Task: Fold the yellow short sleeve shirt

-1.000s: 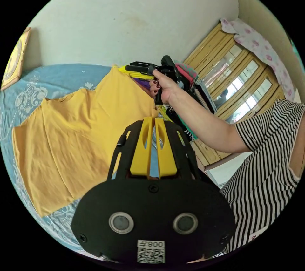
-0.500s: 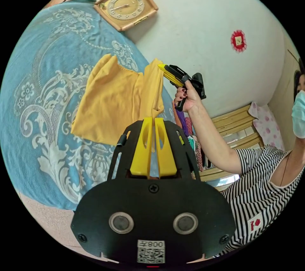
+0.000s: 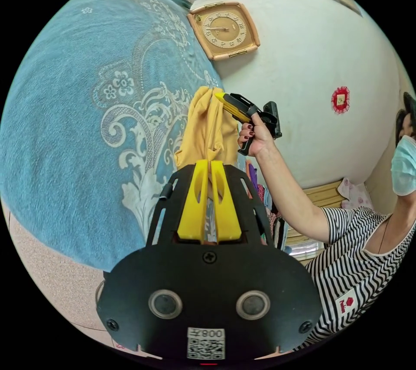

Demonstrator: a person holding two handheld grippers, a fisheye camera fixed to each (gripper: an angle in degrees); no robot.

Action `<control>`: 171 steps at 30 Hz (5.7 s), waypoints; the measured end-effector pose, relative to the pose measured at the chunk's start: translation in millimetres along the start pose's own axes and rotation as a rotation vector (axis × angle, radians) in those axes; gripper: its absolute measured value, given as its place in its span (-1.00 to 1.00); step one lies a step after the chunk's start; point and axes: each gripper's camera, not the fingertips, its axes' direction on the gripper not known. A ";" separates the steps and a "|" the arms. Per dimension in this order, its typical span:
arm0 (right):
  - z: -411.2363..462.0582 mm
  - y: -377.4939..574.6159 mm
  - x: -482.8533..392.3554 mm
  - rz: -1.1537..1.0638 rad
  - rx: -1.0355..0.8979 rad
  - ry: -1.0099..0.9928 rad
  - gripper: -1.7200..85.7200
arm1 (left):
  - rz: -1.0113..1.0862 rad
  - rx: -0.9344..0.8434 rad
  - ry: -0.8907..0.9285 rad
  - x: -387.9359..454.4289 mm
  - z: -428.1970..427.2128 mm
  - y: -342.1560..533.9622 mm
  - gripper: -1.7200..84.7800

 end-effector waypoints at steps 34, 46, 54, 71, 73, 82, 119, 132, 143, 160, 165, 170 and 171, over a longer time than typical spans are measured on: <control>123.4 13.0 -17.8 -0.109 -0.055 0.011 -0.95 | 0.058 -0.037 -0.140 31.9 -114.4 -49.0 -0.93; 91.0 212.7 -66.8 -0.325 -0.169 0.412 -0.81 | 0.252 -0.063 -0.321 68.2 -131.9 -42.6 -0.80; 137.8 246.0 -88.8 -0.457 -0.219 0.730 -0.84 | 0.231 -0.158 -0.363 73.5 -119.5 -38.6 -0.89; 139.2 270.9 -68.0 -0.385 -0.288 0.657 -0.95 | 0.222 -0.186 -0.366 82.8 -125.6 -27.8 -0.91; 118.9 268.9 -58.4 -0.315 -0.258 0.556 -0.96 | 0.214 -0.181 -0.351 82.9 -129.0 -27.6 -0.91; 47.7 138.9 9.5 -0.224 0.135 0.384 -0.96 | 0.189 -0.176 -0.333 83.7 -134.8 -29.1 -0.91; 67.7 251.2 119.4 0.146 -0.111 -0.401 -0.81 | 0.009 -0.228 -0.028 95.7 -180.6 -90.3 -0.90; 80.8 261.5 160.7 0.551 0.163 -0.772 -0.74 | -0.050 -0.218 0.102 116.1 -180.5 -117.9 -0.90; 65.5 286.1 188.4 0.669 0.292 -0.876 -0.76 | -0.066 -0.218 0.143 129.2 -159.5 -132.4 -0.90; 36.5 315.1 196.7 0.643 0.319 -0.894 -0.96 | 0.021 -0.199 0.078 149.3 -82.0 -186.1 -0.77; 26.0 327.4 194.5 0.633 0.308 -0.909 -0.96 | 0.046 -0.293 0.022 156.4 -16.8 -222.7 -0.71; 18.2 344.9 190.2 0.631 0.298 -0.925 -0.96 | 0.044 -0.380 0.023 162.3 52.6 -244.9 -0.68; 17.9 347.1 189.4 0.632 0.295 -0.926 -0.96 | 0.046 -0.388 0.020 163.3 60.1 -245.9 -0.68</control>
